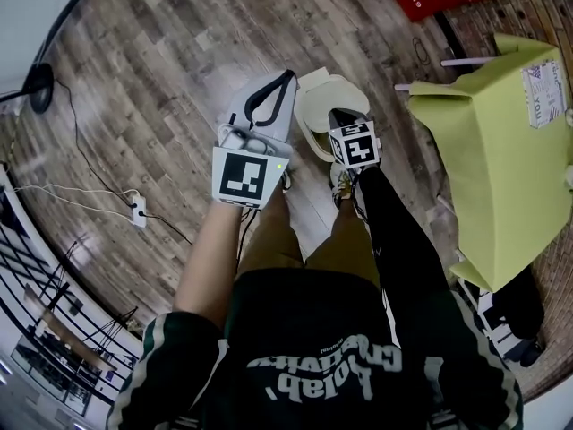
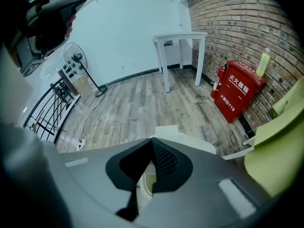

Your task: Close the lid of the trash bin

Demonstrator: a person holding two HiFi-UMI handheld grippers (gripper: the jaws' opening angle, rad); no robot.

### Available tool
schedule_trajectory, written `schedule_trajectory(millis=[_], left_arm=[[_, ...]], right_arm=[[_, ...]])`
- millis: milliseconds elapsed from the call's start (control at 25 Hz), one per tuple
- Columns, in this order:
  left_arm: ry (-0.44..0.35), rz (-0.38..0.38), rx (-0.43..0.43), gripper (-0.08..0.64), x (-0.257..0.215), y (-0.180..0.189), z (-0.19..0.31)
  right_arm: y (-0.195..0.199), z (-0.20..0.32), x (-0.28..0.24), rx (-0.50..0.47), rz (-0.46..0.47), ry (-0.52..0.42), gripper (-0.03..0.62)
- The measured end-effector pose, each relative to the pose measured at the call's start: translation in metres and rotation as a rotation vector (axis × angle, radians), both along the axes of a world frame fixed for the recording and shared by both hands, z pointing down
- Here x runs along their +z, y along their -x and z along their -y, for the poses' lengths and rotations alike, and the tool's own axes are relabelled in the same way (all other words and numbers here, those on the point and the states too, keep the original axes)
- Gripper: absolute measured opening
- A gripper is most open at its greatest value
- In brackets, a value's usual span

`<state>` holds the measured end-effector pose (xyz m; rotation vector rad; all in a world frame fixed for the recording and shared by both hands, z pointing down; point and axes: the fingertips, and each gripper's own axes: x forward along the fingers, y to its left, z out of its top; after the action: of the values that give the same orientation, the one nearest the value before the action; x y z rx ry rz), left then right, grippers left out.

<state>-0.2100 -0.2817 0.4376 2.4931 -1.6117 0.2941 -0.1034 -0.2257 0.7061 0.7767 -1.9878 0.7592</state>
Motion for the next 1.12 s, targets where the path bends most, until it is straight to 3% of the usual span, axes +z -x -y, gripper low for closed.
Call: schedule_trajectory(millis=[680, 1120], left_arm=[[0.038, 0.008, 0.087, 0.005, 0.028, -0.060, -0.003], [0.057, 0.040, 0.129, 0.005, 0.049, -0.068, -0.004]], right_arm=[[-0.052, -0.031, 0.036, 0.093, 0.006, 0.056, 0.003], [-0.074, -0.058, 0.072, 0.149, -0.008, 0.112, 0.005]])
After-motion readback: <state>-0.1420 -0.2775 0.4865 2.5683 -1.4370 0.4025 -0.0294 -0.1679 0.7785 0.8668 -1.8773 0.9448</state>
